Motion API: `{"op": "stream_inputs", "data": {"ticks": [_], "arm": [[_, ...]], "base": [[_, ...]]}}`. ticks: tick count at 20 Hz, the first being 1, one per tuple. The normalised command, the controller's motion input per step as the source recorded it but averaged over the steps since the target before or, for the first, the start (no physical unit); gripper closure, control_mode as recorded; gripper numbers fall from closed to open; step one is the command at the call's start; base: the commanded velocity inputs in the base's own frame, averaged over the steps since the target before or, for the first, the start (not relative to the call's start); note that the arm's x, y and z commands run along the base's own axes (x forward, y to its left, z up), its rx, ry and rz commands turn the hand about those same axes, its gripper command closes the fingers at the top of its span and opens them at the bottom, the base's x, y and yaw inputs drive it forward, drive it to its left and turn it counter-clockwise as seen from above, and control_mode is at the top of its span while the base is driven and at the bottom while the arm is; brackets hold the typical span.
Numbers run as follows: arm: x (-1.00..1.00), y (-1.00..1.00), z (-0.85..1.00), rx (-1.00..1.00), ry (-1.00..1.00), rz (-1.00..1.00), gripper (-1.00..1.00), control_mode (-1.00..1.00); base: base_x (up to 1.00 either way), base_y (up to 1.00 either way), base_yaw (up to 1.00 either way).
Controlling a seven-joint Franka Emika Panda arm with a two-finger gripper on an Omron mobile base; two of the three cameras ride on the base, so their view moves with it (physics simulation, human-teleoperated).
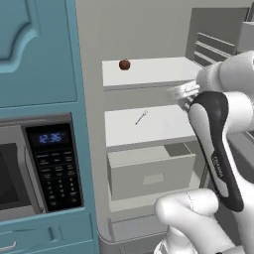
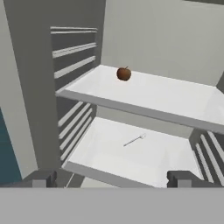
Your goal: Pick the apple and tangerine from the fridge and place them on the plate next to the blender to make a fruit smoothie.
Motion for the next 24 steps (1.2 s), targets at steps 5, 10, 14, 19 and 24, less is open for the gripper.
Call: {"op": "stream_inputs", "data": {"ticks": [5,10,14,19,24], "arm": [[0.20,0.20,-0.03,0.00,-0.06,0.01,-1.00,-1.00],[0.82,0.04,0.00,0.08,-0.01,-0.02,-1.00,-1.00],[0.94,0.01,0.00,0.12,0.00,0.00,-1.00,-1.00],[0.93,0.12,-0.05,0.09,0.00,0.00,-1.00,-1.00],[0.71,0.23,-0.08,0.00,0.02,-0.02,-1.00,-1.00]], "base": [[0.00,0.00,0.00],[0.00,0.00,0.00],[0.00,0.00,0.00],[0.00,0.00,0.00],[0.00,0.00,0.00]]}}
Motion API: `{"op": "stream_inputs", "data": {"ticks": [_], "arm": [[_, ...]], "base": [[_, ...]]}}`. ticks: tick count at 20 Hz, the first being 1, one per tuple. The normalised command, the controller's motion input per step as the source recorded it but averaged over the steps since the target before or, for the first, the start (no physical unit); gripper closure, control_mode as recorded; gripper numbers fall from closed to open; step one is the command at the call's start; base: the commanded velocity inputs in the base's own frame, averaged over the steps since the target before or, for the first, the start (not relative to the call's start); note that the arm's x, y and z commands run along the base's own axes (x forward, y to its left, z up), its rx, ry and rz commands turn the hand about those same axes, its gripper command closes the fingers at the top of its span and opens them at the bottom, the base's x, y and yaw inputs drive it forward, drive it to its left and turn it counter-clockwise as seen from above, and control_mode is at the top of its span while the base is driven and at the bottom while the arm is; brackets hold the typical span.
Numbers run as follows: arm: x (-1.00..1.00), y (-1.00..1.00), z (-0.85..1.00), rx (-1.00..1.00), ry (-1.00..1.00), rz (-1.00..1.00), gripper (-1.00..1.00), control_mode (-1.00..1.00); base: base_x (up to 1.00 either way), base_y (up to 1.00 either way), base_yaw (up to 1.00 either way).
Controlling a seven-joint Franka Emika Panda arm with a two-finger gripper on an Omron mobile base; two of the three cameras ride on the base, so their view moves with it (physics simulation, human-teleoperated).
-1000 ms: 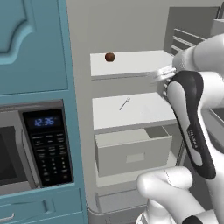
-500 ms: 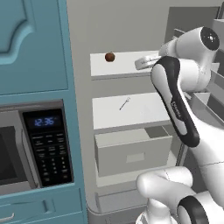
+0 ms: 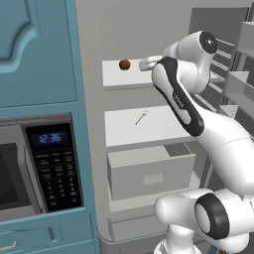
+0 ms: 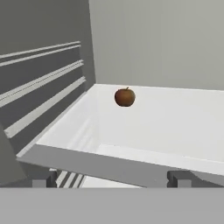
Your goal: Pick the apple and tangerine from the fridge and place them on the plate next to the blender to make a fruit smoothie.
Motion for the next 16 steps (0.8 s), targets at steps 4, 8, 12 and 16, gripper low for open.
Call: {"op": "stream_inputs", "data": {"ticks": [4,8,12,16], "arm": [[0.72,0.21,-0.31,0.00,0.05,-0.04,-1.00,-1.00],[0.76,0.13,-0.29,0.00,0.03,-0.06,-1.00,-1.00],[0.75,0.12,-0.06,0.00,0.01,-0.08,-1.00,-1.00],[0.59,0.04,0.00,0.00,0.07,-0.07,-1.00,-1.00]], "base": [[0.00,0.00,0.00],[0.00,0.00,0.00],[0.00,0.00,0.00],[0.00,0.00,0.00]]}}
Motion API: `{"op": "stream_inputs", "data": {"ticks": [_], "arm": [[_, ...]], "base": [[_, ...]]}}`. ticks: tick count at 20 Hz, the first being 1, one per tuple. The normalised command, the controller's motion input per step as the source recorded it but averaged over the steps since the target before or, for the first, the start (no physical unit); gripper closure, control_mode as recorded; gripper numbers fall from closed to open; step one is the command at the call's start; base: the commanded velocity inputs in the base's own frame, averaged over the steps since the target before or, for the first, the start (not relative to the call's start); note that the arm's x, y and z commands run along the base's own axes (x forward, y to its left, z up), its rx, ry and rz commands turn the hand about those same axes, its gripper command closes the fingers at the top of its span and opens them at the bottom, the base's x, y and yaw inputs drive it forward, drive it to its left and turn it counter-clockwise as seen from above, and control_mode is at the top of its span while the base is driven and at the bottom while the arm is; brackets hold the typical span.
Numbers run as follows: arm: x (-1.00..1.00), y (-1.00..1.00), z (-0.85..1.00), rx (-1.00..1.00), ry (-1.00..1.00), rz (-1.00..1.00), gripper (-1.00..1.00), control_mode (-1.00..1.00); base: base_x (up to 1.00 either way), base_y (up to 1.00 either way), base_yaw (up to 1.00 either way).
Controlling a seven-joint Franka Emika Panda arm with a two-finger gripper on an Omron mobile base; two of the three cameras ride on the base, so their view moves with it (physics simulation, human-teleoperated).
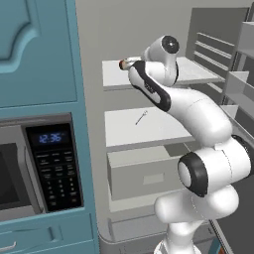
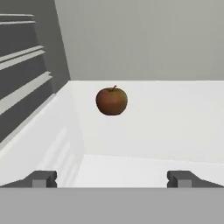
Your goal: Pick the apple and tangerine from the fridge and place them on the plate next to the blender to make a fruit smoothie.
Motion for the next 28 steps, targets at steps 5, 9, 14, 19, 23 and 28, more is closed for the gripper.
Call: {"op": "stream_inputs", "data": {"ticks": [5,9,14,19,23,28], "arm": [[0.53,0.02,0.00,0.00,0.08,-0.03,-1.00,-1.00],[0.54,0.00,-0.17,0.00,0.03,0.00,-1.00,-1.00],[0.56,0.03,-0.17,0.00,0.02,0.00,-1.00,-1.00],[0.54,0.14,-0.05,0.00,0.05,-0.01,-1.00,-1.00],[0.49,0.12,-0.10,0.00,0.08,0.00,-1.00,-1.00],[0.52,0.14,-0.10,0.00,0.08,0.00,-1.00,-1.00]], "base": [[0.00,0.00,0.00],[0.00,0.00,0.00],[0.00,0.00,0.00],[0.00,0.00,0.00],[0.00,0.00,0.00],[0.00,0.00,0.00]]}}
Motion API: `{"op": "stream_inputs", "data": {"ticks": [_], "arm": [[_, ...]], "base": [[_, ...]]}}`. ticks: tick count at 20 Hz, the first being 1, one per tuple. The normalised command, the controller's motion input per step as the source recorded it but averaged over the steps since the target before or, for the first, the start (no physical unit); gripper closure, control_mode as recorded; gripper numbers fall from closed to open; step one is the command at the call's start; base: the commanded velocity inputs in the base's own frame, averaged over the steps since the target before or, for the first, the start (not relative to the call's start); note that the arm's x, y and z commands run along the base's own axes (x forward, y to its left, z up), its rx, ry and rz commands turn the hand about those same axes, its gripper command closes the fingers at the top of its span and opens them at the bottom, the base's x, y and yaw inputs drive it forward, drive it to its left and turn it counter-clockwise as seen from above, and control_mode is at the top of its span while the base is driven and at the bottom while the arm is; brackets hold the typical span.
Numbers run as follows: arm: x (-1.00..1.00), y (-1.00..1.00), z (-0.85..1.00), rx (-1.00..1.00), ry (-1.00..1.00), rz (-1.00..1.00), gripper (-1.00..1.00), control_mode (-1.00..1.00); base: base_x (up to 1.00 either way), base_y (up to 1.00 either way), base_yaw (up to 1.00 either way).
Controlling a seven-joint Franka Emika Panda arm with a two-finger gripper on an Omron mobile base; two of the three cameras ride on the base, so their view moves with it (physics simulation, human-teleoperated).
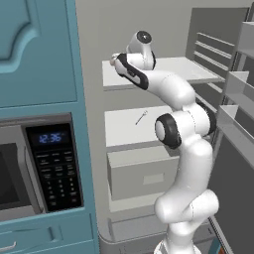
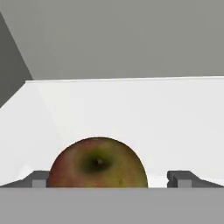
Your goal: Pick the apple and tangerine from the fridge and place them on the plate next to the blender to make a fruit smoothie.
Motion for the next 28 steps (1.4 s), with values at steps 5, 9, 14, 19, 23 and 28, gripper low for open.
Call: {"op": "stream_inputs", "data": {"ticks": [5,9,14,19,23,28], "arm": [[0.46,0.08,-0.15,0.00,0.03,0.00,-1.00,-1.00],[-0.08,0.01,-0.58,0.00,0.03,0.00,1.00,-1.00],[-0.26,0.00,-0.68,0.02,0.00,0.00,1.00,-1.00],[-0.03,-0.01,-0.16,-0.01,-0.10,0.00,1.00,-1.00],[-0.74,-0.12,0.00,0.00,-0.37,0.00,1.00,-1.00],[-1.00,-0.12,0.10,0.04,-0.51,-0.04,1.00,-1.00]], "base": [[0.00,0.00,0.00],[0.00,0.00,0.00],[0.00,0.00,0.00],[0.00,0.00,0.00],[0.00,0.00,0.00],[0.00,0.00,0.00]]}}
